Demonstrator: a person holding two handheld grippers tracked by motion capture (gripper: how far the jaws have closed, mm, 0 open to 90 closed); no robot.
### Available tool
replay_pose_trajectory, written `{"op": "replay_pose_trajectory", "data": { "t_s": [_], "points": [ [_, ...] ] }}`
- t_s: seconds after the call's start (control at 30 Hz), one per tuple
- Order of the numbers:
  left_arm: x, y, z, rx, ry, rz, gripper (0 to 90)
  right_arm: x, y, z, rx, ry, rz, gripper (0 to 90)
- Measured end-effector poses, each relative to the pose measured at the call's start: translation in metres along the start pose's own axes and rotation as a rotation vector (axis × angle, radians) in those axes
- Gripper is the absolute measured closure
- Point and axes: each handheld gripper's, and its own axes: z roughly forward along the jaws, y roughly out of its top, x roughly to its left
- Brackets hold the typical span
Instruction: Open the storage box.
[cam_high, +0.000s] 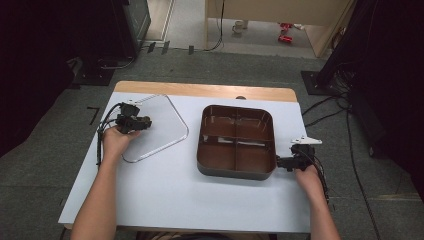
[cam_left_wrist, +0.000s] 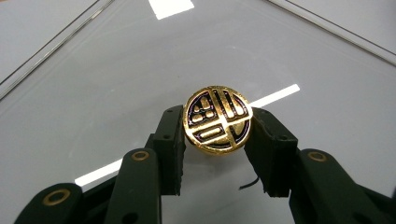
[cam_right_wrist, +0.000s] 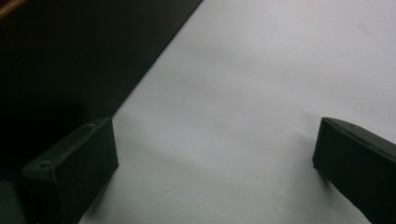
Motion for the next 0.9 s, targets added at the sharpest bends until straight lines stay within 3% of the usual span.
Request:
{"op": "replay_pose_trajectory", "data": {
  "t_s": [0.17, 0.3, 0.5, 0.57, 0.7, 0.8, 0.9],
  "points": [
    [-0.001, 0.001, -0.003, -0.006, -0.004, -0.006, 56.3, 0.0, 0.0, 0.0, 0.0, 0.0, 0.0, 0.0],
    [-0.005, 0.008, -0.017, -0.072, 0.004, 0.004, 48.9, 0.0, 0.0, 0.0, 0.0, 0.0, 0.0, 0.0],
    [-0.015, 0.013, -0.032, -0.101, -0.041, 0.034, 42.8, 0.0, 0.0, 0.0, 0.0, -0.001, 0.0, 0.0],
    [-0.025, 0.015, -0.036, -0.118, -0.078, 0.037, 39.3, 0.0, 0.0, 0.0, 0.0, -0.001, -0.001, 0.0],
    [-0.036, 0.016, -0.038, -0.116, -0.099, 0.058, 34.2, 0.0, 0.0, 0.0, 0.0, -0.001, 0.0, 0.0],
    [-0.052, 0.015, -0.037, -0.123, -0.17, 0.082, 29.8, 0.0, 0.0, 0.0, -0.001, -0.001, -0.001, 0.0],
    [-0.065, 0.012, -0.036, -0.139, -0.19, 0.111, 26.4, 0.0, 0.0, 0.0, 0.0, 0.0, 0.0, 0.0]
  ]
}}
